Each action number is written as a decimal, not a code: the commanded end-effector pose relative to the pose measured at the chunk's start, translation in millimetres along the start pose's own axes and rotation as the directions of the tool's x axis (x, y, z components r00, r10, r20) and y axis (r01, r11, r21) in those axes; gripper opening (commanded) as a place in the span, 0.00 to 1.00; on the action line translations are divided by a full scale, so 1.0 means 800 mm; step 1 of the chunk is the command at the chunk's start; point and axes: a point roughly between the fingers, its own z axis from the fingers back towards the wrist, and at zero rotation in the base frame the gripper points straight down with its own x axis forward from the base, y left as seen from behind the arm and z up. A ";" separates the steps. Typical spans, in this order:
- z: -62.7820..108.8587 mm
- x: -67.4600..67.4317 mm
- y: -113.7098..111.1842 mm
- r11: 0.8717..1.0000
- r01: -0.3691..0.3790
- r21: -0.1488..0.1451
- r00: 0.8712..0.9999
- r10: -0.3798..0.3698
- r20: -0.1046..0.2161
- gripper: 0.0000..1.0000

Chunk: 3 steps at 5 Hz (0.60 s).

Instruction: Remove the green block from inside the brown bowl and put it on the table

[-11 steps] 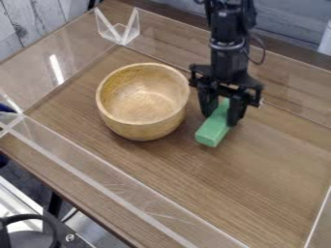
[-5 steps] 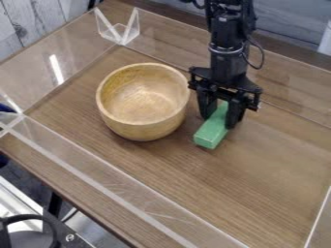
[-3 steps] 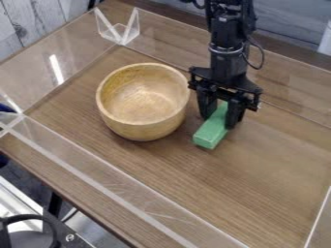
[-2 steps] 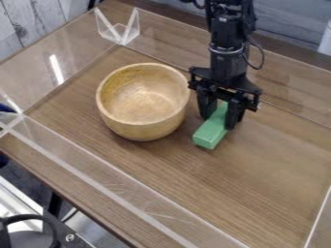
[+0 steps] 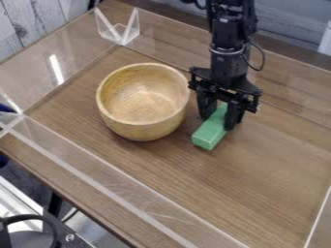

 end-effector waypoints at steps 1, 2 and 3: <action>0.025 0.004 0.001 1.000 0.006 -0.002 0.999 -0.006 0.046 1.00; 0.055 0.001 -0.001 1.000 0.008 -0.006 0.995 -0.008 0.096 1.00; 0.102 -0.003 -0.003 1.000 0.012 -0.001 0.987 -0.012 0.163 1.00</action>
